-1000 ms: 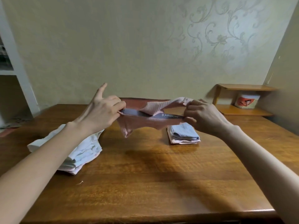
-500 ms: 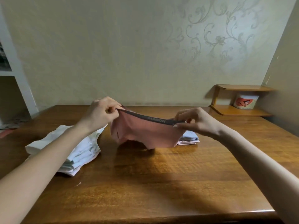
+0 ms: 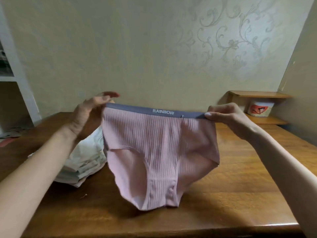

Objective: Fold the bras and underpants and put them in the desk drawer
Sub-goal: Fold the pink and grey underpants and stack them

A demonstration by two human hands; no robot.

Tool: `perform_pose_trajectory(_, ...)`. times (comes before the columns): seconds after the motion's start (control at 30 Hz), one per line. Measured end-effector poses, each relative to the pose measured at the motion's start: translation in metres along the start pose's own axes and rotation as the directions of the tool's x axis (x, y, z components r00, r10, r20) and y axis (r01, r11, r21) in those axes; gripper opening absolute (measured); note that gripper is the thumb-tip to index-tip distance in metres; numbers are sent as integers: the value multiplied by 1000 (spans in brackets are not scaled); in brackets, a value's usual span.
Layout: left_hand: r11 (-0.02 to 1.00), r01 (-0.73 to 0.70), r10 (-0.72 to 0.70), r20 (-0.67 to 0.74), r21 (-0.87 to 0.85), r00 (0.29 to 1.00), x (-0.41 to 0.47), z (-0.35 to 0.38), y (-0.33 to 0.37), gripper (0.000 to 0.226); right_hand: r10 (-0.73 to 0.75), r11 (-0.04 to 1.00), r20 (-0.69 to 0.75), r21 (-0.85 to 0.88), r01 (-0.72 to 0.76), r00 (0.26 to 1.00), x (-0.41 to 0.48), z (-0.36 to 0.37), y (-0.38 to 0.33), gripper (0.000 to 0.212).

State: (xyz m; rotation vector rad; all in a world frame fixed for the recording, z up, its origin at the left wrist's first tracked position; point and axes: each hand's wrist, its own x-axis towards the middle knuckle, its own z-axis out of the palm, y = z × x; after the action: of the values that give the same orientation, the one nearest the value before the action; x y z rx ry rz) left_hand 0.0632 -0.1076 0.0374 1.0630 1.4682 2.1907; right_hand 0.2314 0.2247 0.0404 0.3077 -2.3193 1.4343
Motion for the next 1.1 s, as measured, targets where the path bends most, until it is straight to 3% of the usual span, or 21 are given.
perform_pose_trajectory(0.07,891,-120,100,69,437,993,1,4,-1,7,-59,974,-77,-225,41,995,1,-7,1,20)
perform_pose_trajectory(0.13,449,-224,227,133,865,965,3,3,-2,10,-125,914,-106,-399,72,987,2,-9,3,17)
perform_pose_trajectory(0.17,252,-246,270,176,936,947,3,2,-2,15,-156,883,-113,-462,87,981,2,-9,4,15)
perform_pose_trajectory(0.2,162,-254,299,198,954,934,3,2,-3,26,-189,854,-122,-510,101,974,1,-7,5,15)
perform_pose_trajectory(0.23,164,-246,319,185,955,929,1,6,-1,27,-214,835,-143,-541,105,966,1,-5,5,15)
perform_pose_trajectory(0.33,298,-231,372,110,926,922,-4,14,-3,11,-244,824,-224,-560,80,943,-1,-3,3,16)
perform_pose_trajectory(0.43,302,-271,428,124,914,895,-7,17,-5,12,-278,823,-261,-560,89,924,-5,-2,-3,17)
perform_pose_trajectory(0.5,295,-319,471,153,901,869,-7,15,-2,18,-215,843,-276,-536,35,937,-11,-1,-11,18)
perform_pose_trajectory(0.53,348,-332,480,137,877,866,-7,15,1,23,-166,881,-272,-472,19,948,-15,-2,-16,21)
perform_pose_trajectory(0.6,609,-333,444,38,720,895,-12,20,12,30,-90,985,-244,-167,50,966,-24,-7,-31,25)
perform_pose_trajectory(0.67,815,-332,390,-26,475,920,-16,25,26,35,-58,980,-223,171,98,973,-30,-15,-45,22)
perform_pose_trajectory(0.77,903,-277,325,-103,328,940,-10,27,35,34,-34,939,-235,324,111,971,-25,-25,-49,18)
perform_pose_trajectory(0.83,901,-217,287,-142,375,947,-3,27,25,25,5,963,-262,261,65,965,-19,-26,-37,18)
perform_pose_trajectory(0.93,821,-39,186,-202,570,962,2,19,-19,31,78,997,-276,21,-75,958,-14,-20,1,22)
perform_pose_trajectory(1.03,557,130,25,-173,821,985,-7,4,-70,32,181,929,-257,-271,-250,949,-18,-7,49,29)
perform_pose_trajectory(1.1,320,153,-104,-126,935,987,-19,5,-91,27,247,779,-210,-537,-322,946,-25,9,71,27)
